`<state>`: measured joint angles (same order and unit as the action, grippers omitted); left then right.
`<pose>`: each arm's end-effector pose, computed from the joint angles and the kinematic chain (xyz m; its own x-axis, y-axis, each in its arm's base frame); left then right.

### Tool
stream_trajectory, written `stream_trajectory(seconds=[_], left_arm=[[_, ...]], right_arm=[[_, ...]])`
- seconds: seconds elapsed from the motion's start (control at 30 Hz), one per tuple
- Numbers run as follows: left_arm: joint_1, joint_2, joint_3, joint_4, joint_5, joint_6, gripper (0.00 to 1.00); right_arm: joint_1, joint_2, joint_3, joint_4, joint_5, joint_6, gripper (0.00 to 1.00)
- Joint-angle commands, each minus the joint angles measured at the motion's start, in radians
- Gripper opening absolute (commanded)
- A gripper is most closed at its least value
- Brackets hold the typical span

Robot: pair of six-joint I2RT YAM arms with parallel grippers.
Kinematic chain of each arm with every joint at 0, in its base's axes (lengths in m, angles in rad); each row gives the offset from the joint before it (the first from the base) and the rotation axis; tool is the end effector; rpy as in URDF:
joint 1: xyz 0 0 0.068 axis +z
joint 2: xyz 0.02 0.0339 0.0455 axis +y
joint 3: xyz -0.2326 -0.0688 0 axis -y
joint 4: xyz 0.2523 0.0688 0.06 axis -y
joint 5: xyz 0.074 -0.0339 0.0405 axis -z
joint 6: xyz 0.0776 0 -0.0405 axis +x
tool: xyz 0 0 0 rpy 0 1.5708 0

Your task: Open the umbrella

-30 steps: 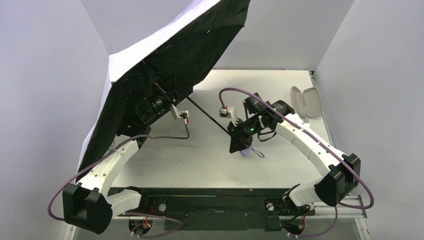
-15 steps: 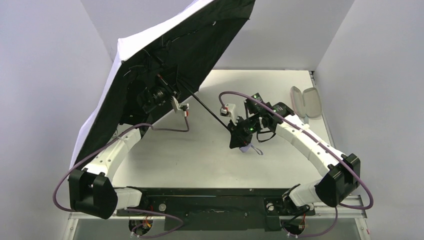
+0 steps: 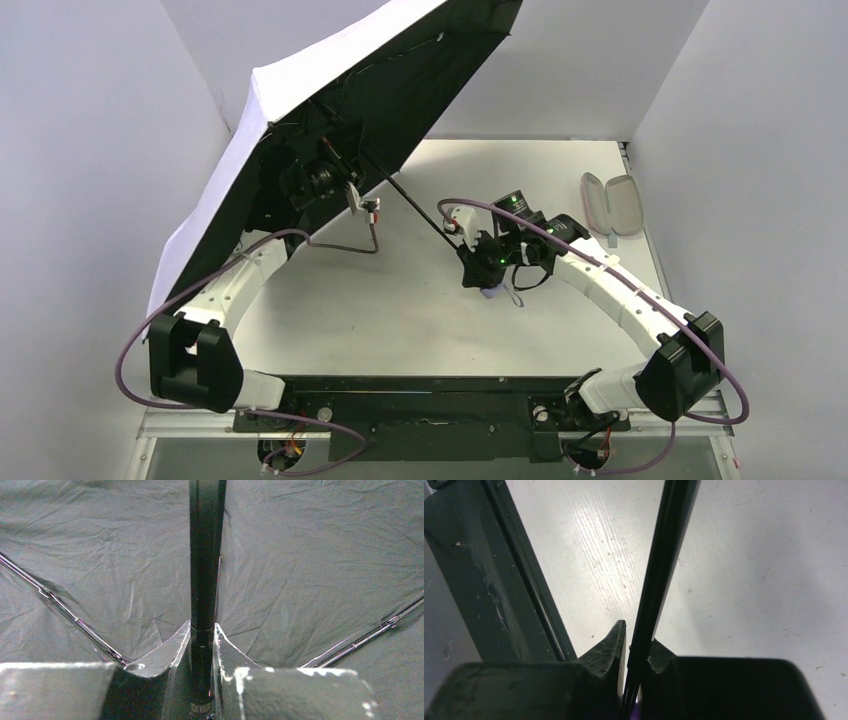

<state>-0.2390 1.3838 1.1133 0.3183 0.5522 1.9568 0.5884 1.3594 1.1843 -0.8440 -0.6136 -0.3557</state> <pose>0.3555 -0.1285 0.3391 0.6408 0.6557 0.3993 -0.3105 -0.2542 0.9159 0.2265 0.2049 0.2390 -0.4186 -0.6216 -0.6621 -0.9074 0.3159 0.2772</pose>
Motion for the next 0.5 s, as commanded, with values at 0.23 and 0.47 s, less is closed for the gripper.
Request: stream_trajectory(seconds=[0.23,0.47], left_arm=[[0.215,0.072,0.210,0.209,-0.276,0.004,0.00],[0.234,0.095,0.236,0.215,-0.302,0.020,0.00]], right_arm=[[-0.004,-0.077,-0.099,-0.257,0.009,-0.201,0.00],[-0.012,-0.072,-0.114,-0.258,0.003,-0.200,0.00]])
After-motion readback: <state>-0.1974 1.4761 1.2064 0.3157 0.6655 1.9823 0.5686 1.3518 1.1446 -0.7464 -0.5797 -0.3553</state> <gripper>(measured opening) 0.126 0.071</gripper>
